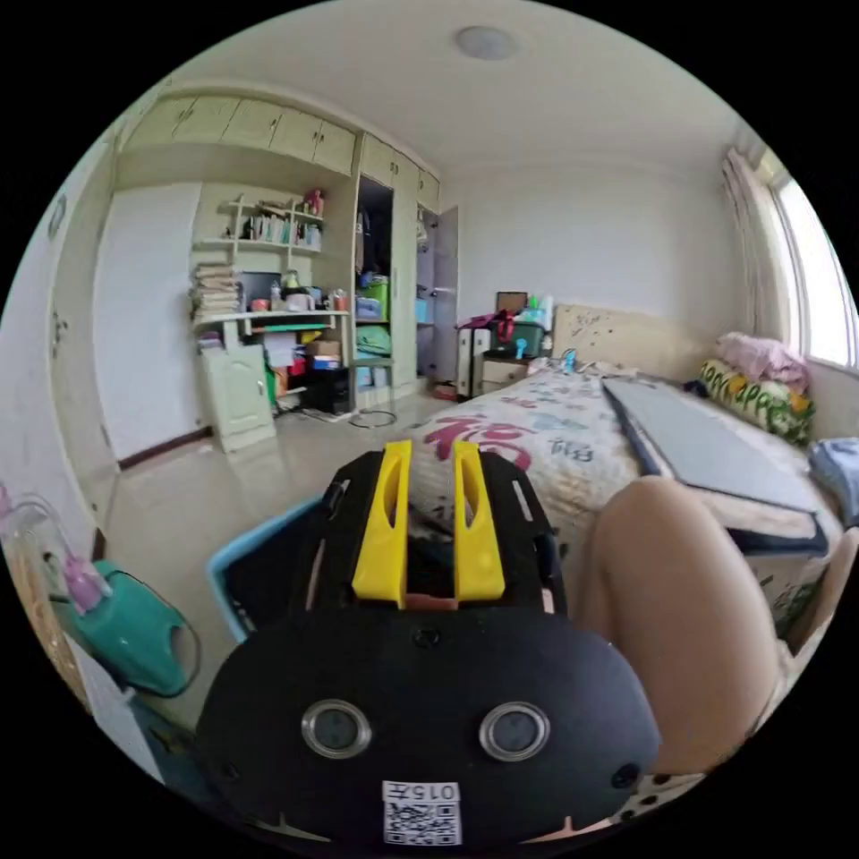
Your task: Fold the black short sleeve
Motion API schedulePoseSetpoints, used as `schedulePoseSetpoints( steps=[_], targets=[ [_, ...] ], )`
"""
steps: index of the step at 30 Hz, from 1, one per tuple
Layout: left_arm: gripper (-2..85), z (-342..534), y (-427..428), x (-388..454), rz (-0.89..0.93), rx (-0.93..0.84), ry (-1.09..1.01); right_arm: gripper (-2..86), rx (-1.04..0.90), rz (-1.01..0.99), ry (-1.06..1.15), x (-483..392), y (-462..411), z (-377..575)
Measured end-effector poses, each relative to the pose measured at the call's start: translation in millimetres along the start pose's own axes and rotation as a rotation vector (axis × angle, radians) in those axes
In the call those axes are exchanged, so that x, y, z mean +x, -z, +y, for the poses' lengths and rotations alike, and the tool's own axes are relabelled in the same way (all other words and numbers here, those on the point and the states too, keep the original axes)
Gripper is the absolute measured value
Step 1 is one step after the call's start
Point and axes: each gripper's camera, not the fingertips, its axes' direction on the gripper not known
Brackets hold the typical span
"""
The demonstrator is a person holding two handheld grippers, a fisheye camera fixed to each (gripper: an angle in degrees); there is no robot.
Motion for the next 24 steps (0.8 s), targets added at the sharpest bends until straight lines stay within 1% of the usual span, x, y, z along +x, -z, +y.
schedulePoseSetpoints(
  steps=[1, 2, 5, 6, 9, 10, 12, 14, 15, 18, 21, 24],
  targets=[
    [8.1, 1, -4, -8, -0.017, -0.015, 0.005, -0.6, -0.009, -0.042, -0.032, -11, 15, -7],
    [8.5, 4, -16, -25, -0.010, -0.066, 0.027, -0.6, -0.011, -0.059, -0.046, -16, 23, -10],
    [9.5, 22, -57, -66, 0.087, -0.244, 0.138, -0.6, -0.027, -0.063, -0.099, -36, 60, -26],
    [9.9, 30, -71, -73, 0.087, -0.292, 0.159, -0.6, -0.041, -0.080, -0.109, -41, 75, -34],
    [11.5, 42, -102, -70, 0.067, -0.388, 0.142, -0.6, -0.053, -0.090, -0.135, -46, 116, -53],
    [11.8, 43, -109, -67, 0.079, -0.409, 0.133, -0.6, -0.058, -0.102, -0.159, -41, 133, -61],
    [13.3, 44, -144, -52, 0.148, -0.503, 0.099, -0.6, -0.077, -0.133, -0.205, -31, 154, -72],
    [14.6, 42, -168, -38, 0.163, -0.562, 0.068, -0.5, -0.107, -0.153, -0.230, -22, 171, -81],
    [16.0, 40, -183, -28, 0.150, -0.588, 0.044, -0.5, -0.129, -0.168, -0.237, -16, 182, -87],
    [16.6, 37, -211, -13, 0.152, -0.629, -0.004, -0.5, -0.158, -0.183, -0.233, -4, 210, -99],
    [17.1, 43, -250, -1, 0.141, -0.711, -0.072, -0.5, -0.170, -0.184, -0.233, 15, 237, -108],
    [16.6, 46, -256, 0, 0.113, -0.692, -0.088, -0.5, -0.183, -0.190, -0.249, 43, 260, -112]
  ],
)
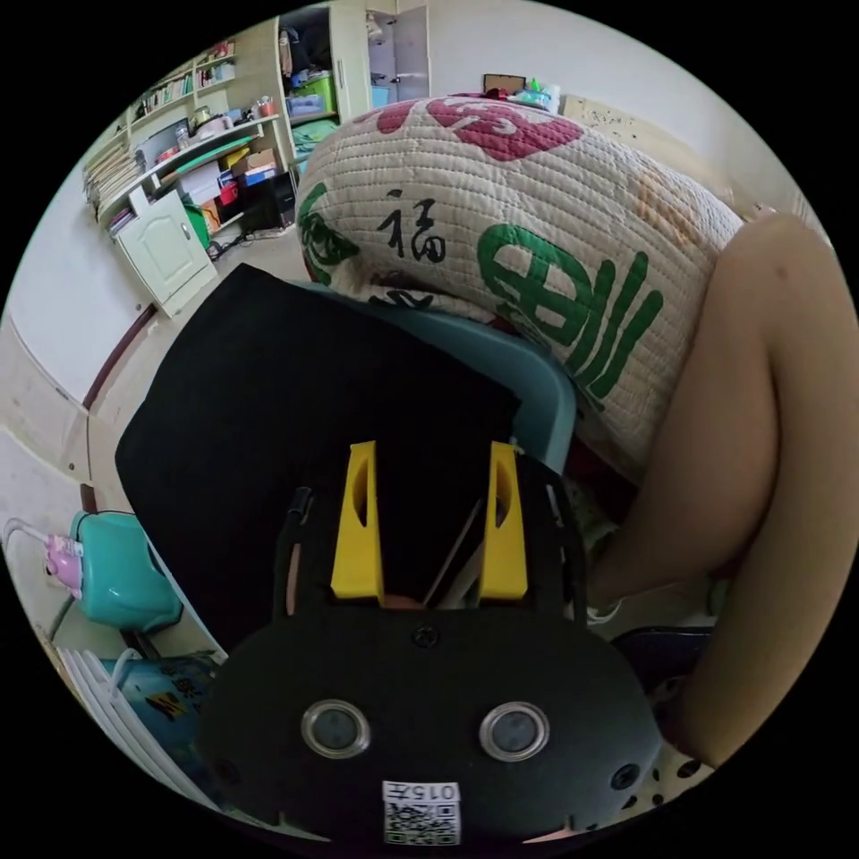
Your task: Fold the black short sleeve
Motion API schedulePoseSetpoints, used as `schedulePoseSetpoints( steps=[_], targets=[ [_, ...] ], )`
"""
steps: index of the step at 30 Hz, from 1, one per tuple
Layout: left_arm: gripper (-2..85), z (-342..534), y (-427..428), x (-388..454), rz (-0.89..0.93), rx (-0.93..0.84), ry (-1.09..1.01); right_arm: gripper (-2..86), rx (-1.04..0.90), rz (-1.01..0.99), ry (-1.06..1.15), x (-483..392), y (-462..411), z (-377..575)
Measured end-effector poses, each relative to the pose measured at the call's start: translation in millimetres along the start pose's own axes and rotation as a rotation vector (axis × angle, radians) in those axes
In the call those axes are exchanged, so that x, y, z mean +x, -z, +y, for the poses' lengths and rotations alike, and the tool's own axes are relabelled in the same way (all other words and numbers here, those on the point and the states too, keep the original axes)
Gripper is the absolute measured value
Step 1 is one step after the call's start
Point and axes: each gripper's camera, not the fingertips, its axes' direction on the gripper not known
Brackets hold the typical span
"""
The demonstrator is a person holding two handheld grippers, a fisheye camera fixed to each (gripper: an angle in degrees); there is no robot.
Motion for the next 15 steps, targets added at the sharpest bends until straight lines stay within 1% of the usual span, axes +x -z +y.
schedulePoseSetpoints(
  steps=[2, 5, 6, 8, 10, 11, 12, 13, 15],
  targets=[
    [15.0, -3, -3, -2, -0.019, -0.013, -0.007, -0.5, -0.007, -0.012, -0.019, 17, 15, -2],
    [7.9, -8, -4, -21, -0.044, -0.043, 0.044, -0.5, -0.014, -0.027, -0.049, 48, 36, -4],
    [5.5, -10, -7, -37, -0.017, -0.051, 0.090, -0.5, -0.017, -0.028, -0.054, 61, 44, -5],
    [3.3, -13, -12, -61, 0.034, -0.079, 0.142, -0.5, -0.028, -0.019, -0.057, 79, 54, -4],
    [2.2, -13, -15, -82, 0.099, -0.097, 0.199, -0.5, -0.039, -0.011, -0.049, 103, 66, -3],
    [1.7, -8, -14, -98, 0.151, -0.088, 0.273, -0.5, -0.039, -0.009, -0.046, 110, 69, -2],
    [1.4, 1, -9, -118, 0.223, -0.055, 0.372, -0.5, -0.040, -0.003, -0.038, 122, 75, 0],
    [1.3, 6, -3, -127, 0.257, -0.025, 0.416, -0.4, -0.036, 0.012, -0.026, 136, 82, 3],
    [1.0, 24, 35, -153, 0.349, 0.152, 0.499, -0.3, -0.023, 0.051, 0.002, 158, 91, 9]
  ],
)
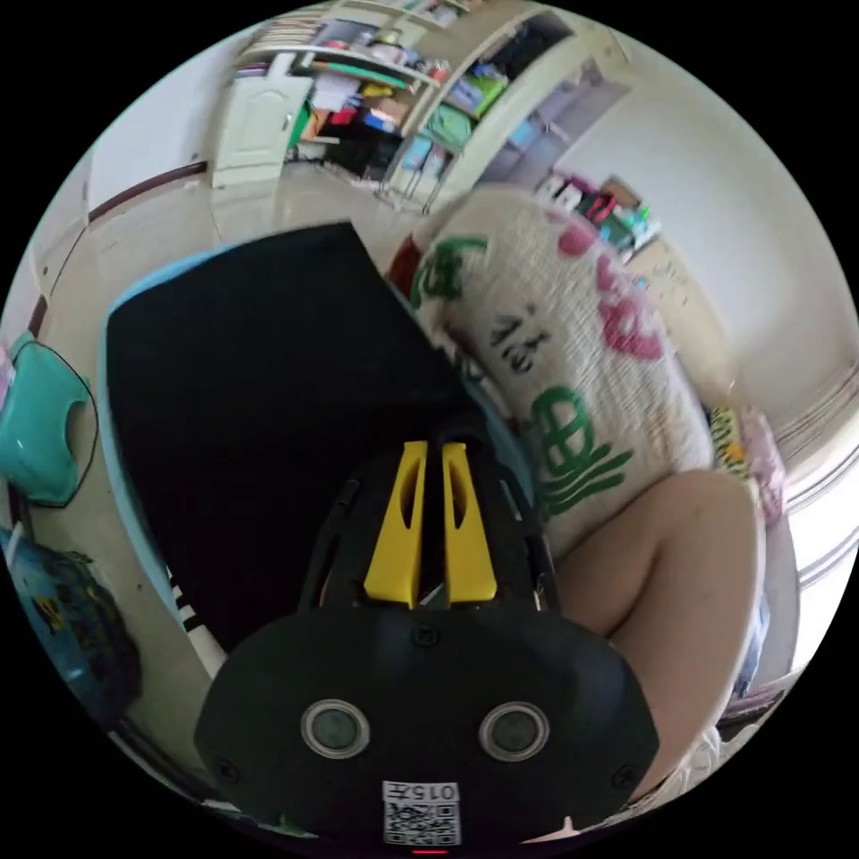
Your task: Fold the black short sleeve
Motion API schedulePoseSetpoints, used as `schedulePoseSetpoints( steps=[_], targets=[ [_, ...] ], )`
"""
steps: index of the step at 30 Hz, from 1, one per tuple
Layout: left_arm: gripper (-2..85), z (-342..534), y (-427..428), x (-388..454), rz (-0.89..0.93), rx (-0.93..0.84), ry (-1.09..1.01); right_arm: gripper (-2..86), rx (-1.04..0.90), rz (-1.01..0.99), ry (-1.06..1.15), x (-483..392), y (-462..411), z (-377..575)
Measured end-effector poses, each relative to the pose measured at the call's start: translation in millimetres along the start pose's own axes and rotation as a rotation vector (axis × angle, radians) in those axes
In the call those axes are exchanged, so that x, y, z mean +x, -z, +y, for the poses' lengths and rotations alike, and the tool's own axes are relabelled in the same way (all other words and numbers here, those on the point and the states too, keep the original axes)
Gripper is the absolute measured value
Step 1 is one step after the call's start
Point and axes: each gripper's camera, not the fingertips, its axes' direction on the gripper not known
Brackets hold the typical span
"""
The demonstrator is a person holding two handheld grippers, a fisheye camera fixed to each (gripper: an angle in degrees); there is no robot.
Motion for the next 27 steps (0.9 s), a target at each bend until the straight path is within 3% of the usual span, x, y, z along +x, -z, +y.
schedulePoseSetpoints(
  steps=[4, 7, 9, 14, 19, 21, 26, 27],
  targets=[
    [0.8, -7, 77, -3, 0.187, 0.200, -0.002, 0.8, -0.072, 0.127, 0.084, 66, -7, 23],
    [0.7, -16, 125, -12, 0.465, 0.309, 0.068, 4.3, -0.226, 0.191, 0.115, 126, -32, 51],
    [0.6, -19, 153, 3, 0.552, 0.365, 0.016, 6.3, -0.334, 0.187, 0.110, 167, -50, 74],
    [0.6, -28, 204, 83, 0.983, 0.524, -0.161, 11.2, -0.600, 0.201, 0.165, 265, -101, 158],
    [0.5, -41, 186, 232, 1.304, 0.451, -0.366, 13.5, -0.882, 0.369, 0.297, 375, -160, 250],
    [0.5, -39, 155, 318, 1.495, 0.354, -0.429, 13.8, -0.906, 0.463, 0.344, 413, -164, 265],
    [0.6, 8, 95, 489, 1.650, 0.139, -0.604, 12.6, -0.818, 0.799, 0.470, 505, -137, 251],
    [0.6, 26, 76, 525, 1.694, 0.090, -0.619, 9.2, -0.798, 0.845, 0.466, 529, -127, 239]
  ],
)
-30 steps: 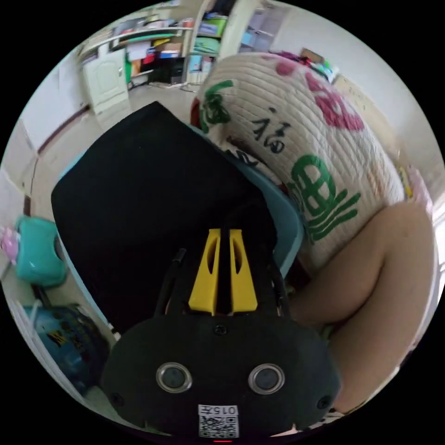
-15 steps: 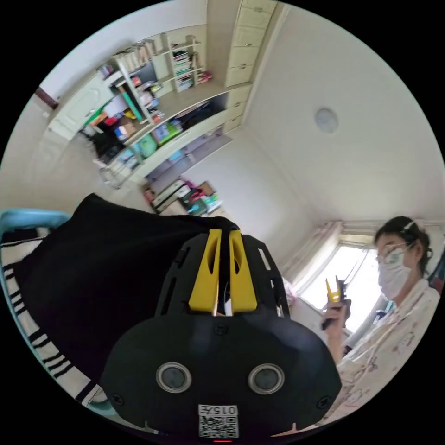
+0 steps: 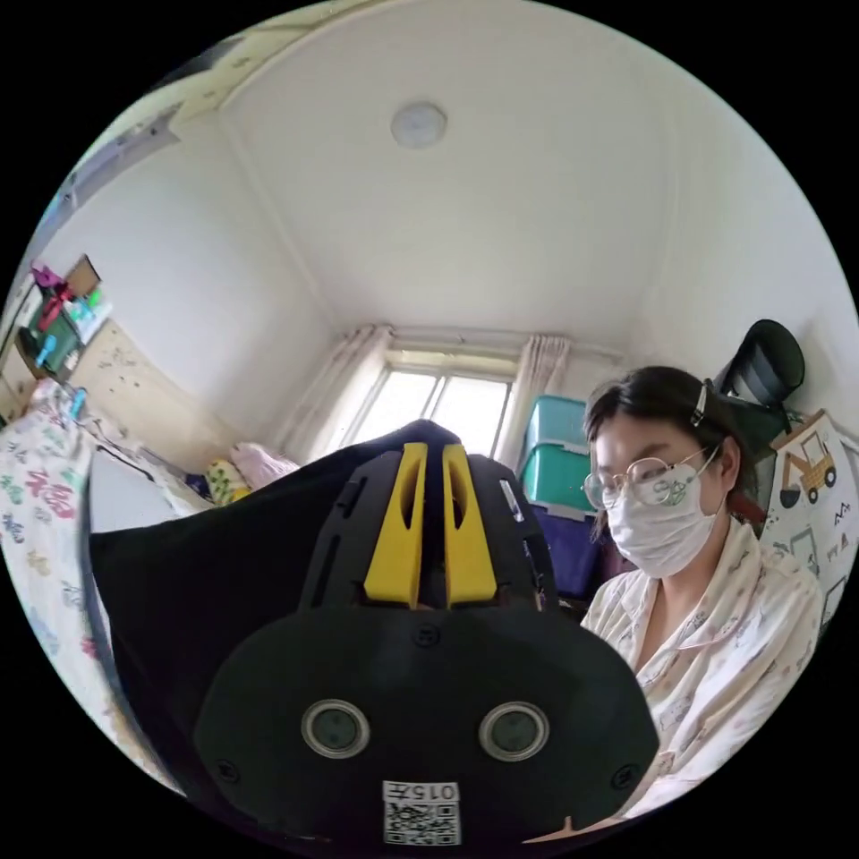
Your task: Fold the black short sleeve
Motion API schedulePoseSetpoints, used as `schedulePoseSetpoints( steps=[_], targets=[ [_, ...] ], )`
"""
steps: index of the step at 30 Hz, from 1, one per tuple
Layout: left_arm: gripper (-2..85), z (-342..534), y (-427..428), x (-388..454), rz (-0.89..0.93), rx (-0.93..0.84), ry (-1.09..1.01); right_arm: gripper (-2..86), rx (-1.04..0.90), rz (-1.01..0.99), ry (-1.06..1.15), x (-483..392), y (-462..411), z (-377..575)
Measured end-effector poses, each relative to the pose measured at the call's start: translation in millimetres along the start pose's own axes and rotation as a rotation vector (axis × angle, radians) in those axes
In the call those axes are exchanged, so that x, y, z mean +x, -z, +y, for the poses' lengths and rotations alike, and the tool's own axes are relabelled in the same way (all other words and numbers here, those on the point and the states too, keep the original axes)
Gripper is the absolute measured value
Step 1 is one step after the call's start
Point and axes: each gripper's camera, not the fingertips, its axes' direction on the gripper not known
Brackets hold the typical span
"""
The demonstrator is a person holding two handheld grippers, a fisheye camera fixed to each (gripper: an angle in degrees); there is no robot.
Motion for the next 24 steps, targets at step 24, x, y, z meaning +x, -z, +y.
schedulePoseSetpoints(
  steps=[24],
  targets=[
    [8.8, 516, -52, -176, -0.791, -0.302, 0.488, 2.0, -0.458, -0.220, 0.528, -109, -442, -284]
  ],
)
